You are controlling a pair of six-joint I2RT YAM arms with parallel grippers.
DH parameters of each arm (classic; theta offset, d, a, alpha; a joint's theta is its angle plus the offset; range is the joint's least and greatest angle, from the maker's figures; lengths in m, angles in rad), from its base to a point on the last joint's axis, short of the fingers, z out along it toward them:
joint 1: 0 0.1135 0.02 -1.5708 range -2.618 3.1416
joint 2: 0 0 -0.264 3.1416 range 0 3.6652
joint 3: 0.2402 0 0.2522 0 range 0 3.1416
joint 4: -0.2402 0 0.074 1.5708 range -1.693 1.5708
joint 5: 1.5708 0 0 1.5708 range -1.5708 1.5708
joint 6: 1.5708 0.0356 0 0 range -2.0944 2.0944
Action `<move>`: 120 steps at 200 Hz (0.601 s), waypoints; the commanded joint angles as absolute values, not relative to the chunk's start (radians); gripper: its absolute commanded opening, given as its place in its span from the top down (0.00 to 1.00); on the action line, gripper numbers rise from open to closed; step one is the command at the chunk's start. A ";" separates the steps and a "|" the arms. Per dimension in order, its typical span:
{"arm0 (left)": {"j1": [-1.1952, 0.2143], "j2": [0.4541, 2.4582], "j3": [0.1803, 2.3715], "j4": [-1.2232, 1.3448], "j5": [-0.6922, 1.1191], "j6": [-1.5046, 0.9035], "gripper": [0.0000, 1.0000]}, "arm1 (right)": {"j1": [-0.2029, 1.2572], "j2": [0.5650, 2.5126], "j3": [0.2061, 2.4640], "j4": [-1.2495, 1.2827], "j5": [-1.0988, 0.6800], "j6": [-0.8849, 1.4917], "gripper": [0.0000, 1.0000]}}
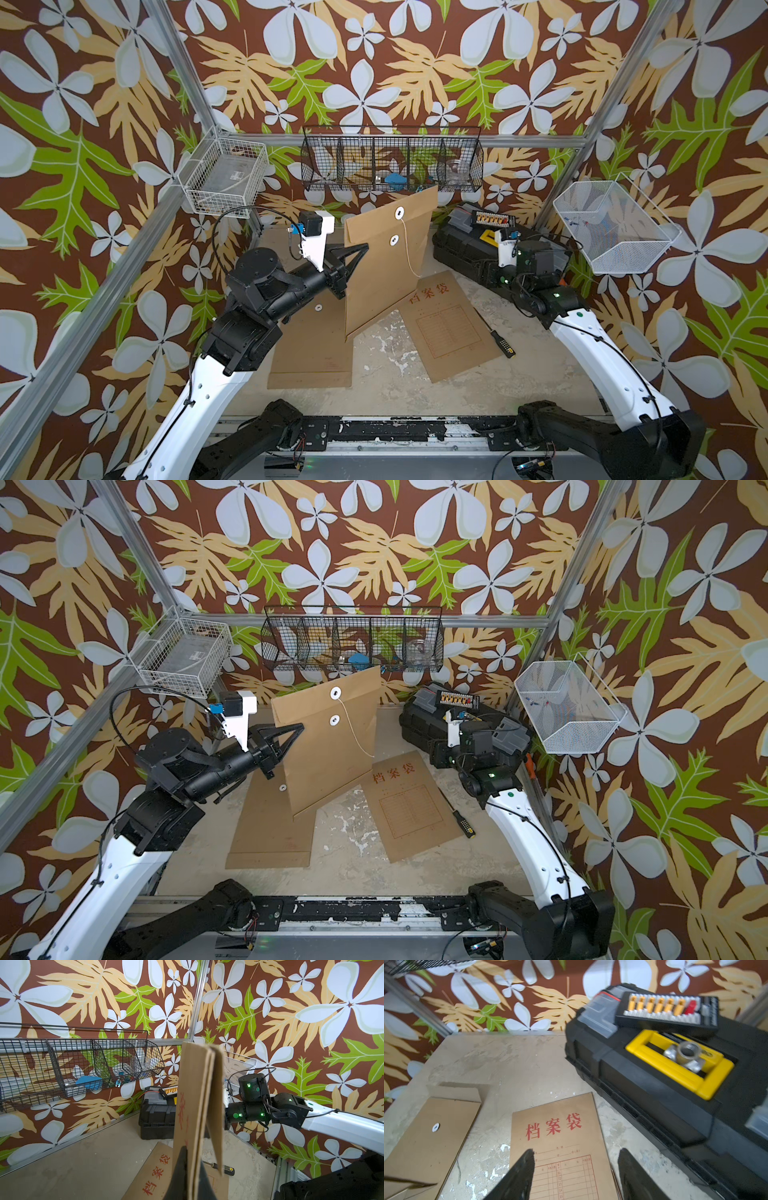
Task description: Open the file bag
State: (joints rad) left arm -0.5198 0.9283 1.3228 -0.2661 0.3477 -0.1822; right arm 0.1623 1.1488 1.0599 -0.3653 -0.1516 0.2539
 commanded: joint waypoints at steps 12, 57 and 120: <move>-0.517 0.936 1.337 -0.280 0.374 -0.152 1.00 | 0.098 1.041 1.013 -0.153 -0.510 0.312 0.34; -0.391 1.010 1.355 -0.226 0.700 -0.201 1.00 | 0.098 0.929 0.966 0.229 -0.896 0.425 0.27; -0.362 1.075 1.387 -0.170 0.978 -0.206 1.00 | 0.107 0.956 0.995 0.259 -1.044 0.414 0.24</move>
State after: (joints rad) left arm -0.3649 1.0695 1.3762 -0.2459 0.8326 -0.1932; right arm 0.1017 0.9478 0.9836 0.2024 -0.9516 0.3954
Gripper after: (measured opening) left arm 0.062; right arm 0.758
